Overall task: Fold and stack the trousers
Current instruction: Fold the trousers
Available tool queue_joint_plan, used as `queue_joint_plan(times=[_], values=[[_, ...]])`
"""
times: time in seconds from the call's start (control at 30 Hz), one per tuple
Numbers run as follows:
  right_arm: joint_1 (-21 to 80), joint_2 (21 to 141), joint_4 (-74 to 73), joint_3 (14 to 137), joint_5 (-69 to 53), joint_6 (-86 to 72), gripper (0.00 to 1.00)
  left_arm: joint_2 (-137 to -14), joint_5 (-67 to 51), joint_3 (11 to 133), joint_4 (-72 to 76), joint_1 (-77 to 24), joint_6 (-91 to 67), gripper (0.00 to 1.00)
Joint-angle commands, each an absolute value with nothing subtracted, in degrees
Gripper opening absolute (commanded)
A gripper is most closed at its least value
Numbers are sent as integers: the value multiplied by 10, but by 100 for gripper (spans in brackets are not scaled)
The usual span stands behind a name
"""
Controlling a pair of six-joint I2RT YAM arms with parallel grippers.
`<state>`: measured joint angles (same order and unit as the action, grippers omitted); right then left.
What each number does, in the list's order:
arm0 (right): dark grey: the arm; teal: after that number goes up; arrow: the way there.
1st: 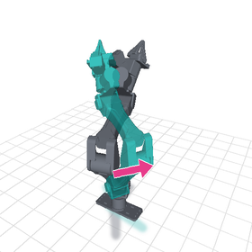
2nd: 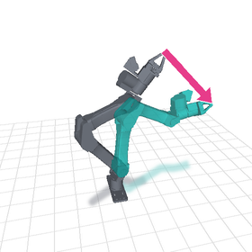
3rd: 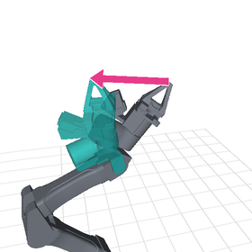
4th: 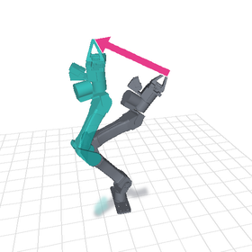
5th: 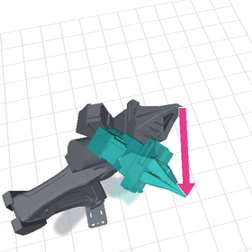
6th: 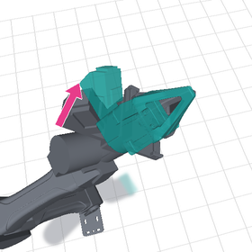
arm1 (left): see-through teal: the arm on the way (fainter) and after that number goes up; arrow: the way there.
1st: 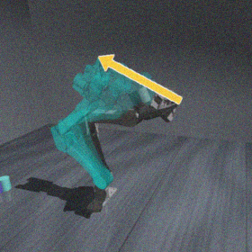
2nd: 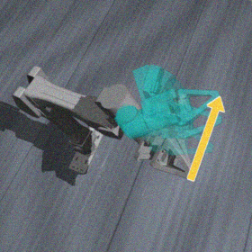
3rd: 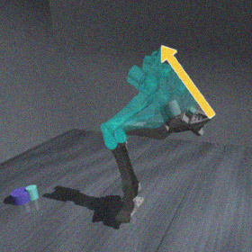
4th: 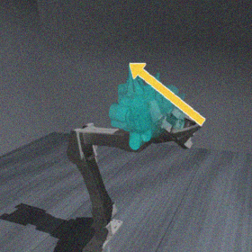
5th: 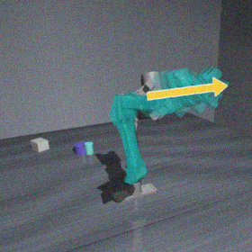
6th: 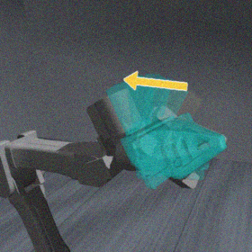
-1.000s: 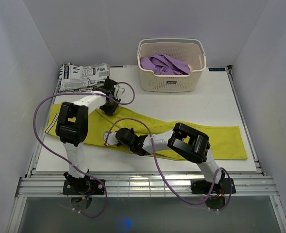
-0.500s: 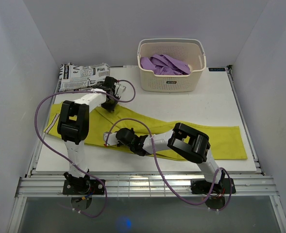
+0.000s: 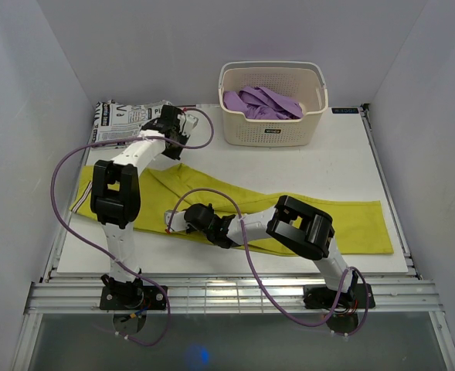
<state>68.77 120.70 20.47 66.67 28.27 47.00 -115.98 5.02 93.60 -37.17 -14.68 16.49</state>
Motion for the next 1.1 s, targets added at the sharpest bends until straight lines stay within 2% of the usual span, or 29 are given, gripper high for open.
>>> queue_joint_plan(times=[0.0, 0.07, 0.1, 0.2, 0.4, 0.5, 0.53, 0.57, 0.63, 0.67, 0.77, 0.8, 0.83, 0.87, 0.93, 0.97, 1.0, 1.07], values=[[684, 1272, 41, 635, 205, 429, 8, -1159, 24, 945, -409, -146, 161, 11], [683, 1274, 33, 640, 204, 430, 8, -1152, 16, 924, -414, -146, 162, 23], [684, 1274, 33, 640, 203, 429, 8, -1150, 14, 903, -414, -146, 163, 37], [684, 1275, 27, 638, 194, 430, 8, -1139, 1, 874, -414, -146, 168, 52], [684, 1281, 12, 635, 185, 425, 8, -1161, -26, 858, -417, -146, 192, 56], [683, 1284, 6, 637, 185, 425, 9, -1179, -14, 848, -414, -146, 194, 48], [683, 1285, 4, 638, 185, 425, 9, -1179, -9, 843, -410, -146, 194, 30], [684, 1288, 3, 640, 184, 426, 11, -1179, -9, 835, -408, -146, 194, 22], [683, 1293, -3, 649, 183, 425, 22, -1176, -9, 831, -404, -145, 192, 10], [683, 1295, -17, 651, 184, 421, 27, -1175, -8, 831, -404, -146, 192, 0], [684, 1288, -24, 651, 185, 411, 59, -1168, 11, 831, -405, -145, 191, 0], [684, 1285, -28, 651, 190, 406, 98, -1166, 11, 834, -406, -145, 192, 0], [684, 1280, -35, 653, 196, 398, 90, -1164, 12, 836, -406, -145, 192, 0], [684, 1274, -35, 652, 201, 398, 90, -1163, 12, 838, -406, -145, 192, 0], [686, 1257, -25, 634, 218, 391, 90, -1160, 13, 852, -407, -145, 195, 0], [693, 1223, 25, 604, 241, 403, 98, -1162, 16, 879, -416, -141, 195, 0], [693, 1223, 25, 604, 242, 410, 98, -1162, 16, 879, -416, -141, 194, 0], [697, 1208, 46, 582, 249, 424, 88, -1172, 20, 916, -424, -137, 194, 0]])
